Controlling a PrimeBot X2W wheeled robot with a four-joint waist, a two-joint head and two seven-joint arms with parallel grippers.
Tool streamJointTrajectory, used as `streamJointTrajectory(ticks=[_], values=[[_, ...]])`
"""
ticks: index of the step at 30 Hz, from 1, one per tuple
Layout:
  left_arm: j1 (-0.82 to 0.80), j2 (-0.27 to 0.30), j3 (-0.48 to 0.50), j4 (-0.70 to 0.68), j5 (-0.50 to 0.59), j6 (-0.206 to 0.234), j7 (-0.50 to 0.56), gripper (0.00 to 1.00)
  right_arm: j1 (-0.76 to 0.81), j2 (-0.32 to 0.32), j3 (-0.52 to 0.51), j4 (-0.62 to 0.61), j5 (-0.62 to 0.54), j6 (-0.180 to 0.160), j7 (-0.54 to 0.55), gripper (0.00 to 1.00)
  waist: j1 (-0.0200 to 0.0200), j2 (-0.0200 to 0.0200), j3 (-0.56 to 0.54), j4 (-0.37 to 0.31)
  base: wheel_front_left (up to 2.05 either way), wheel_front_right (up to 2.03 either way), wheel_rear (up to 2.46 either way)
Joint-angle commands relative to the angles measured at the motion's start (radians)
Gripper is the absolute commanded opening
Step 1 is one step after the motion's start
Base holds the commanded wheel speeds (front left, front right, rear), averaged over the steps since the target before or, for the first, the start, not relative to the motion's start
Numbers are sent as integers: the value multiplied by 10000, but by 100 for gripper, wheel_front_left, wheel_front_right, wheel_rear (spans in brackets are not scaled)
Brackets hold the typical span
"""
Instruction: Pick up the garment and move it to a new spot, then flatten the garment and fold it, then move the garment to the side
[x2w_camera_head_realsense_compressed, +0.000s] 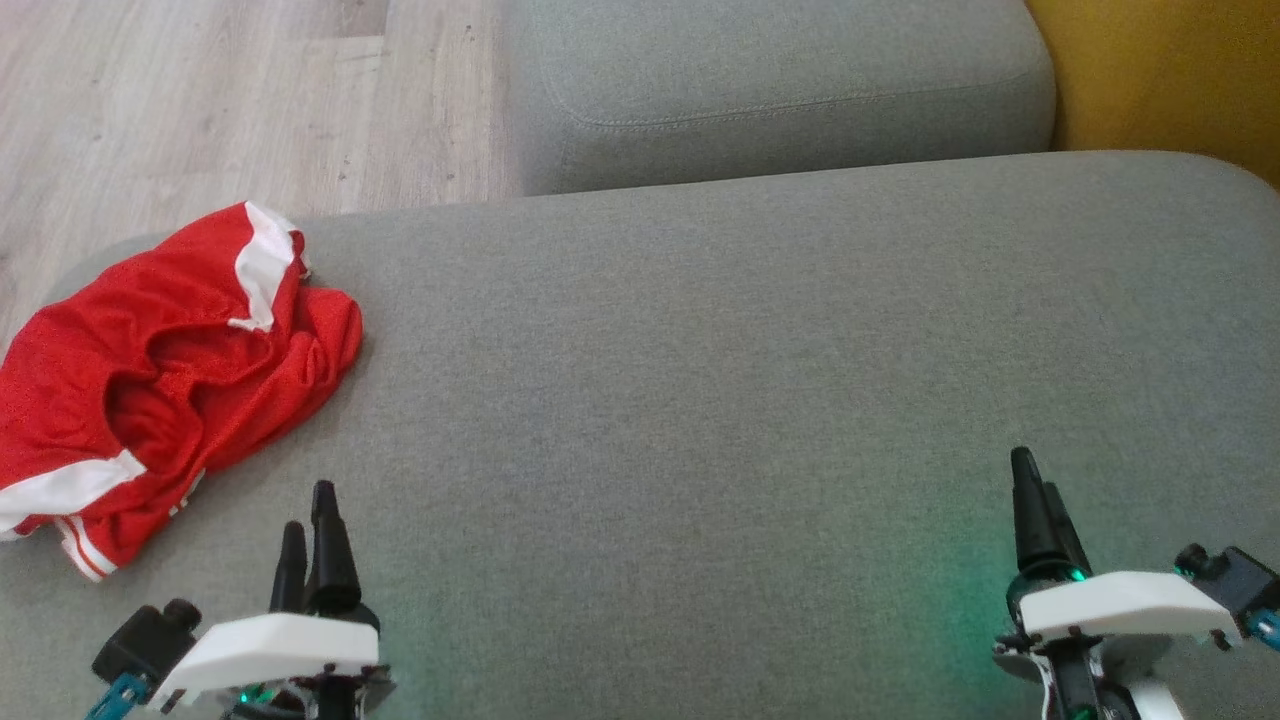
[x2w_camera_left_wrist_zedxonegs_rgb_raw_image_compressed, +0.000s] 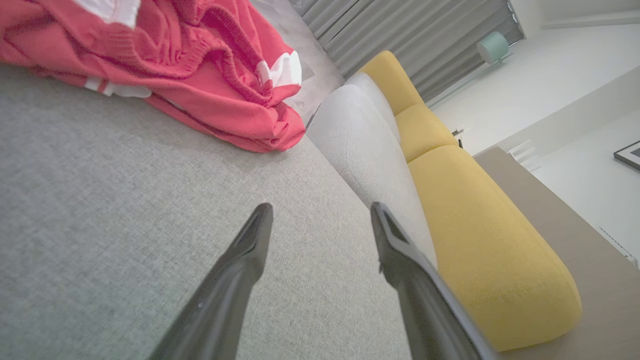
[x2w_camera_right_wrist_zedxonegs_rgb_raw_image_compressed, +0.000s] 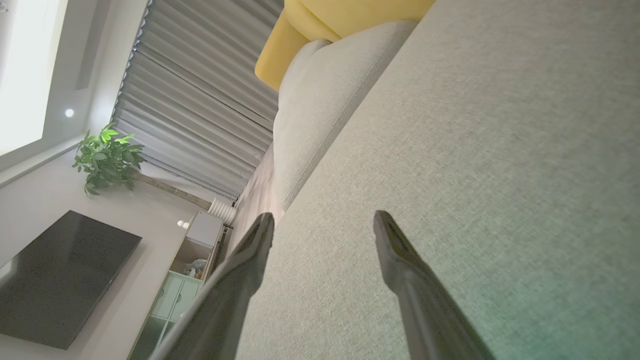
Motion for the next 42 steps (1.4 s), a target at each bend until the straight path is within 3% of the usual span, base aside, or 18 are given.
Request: streamJointTrajectory(ticks=[1, 42], values=[[-394, 67, 95, -379, 169, 15, -94, 100, -514, -61, 118, -395, -166, -3, -93, 100, 0, -1, 1, 0, 0, 0, 0], [-485, 90, -886, -771, 5143, 947, -1309, 100, -886, -91, 1473, -679, -5205, -6, -1302, 100, 0, -1, 29, -100, 0, 0, 0]])
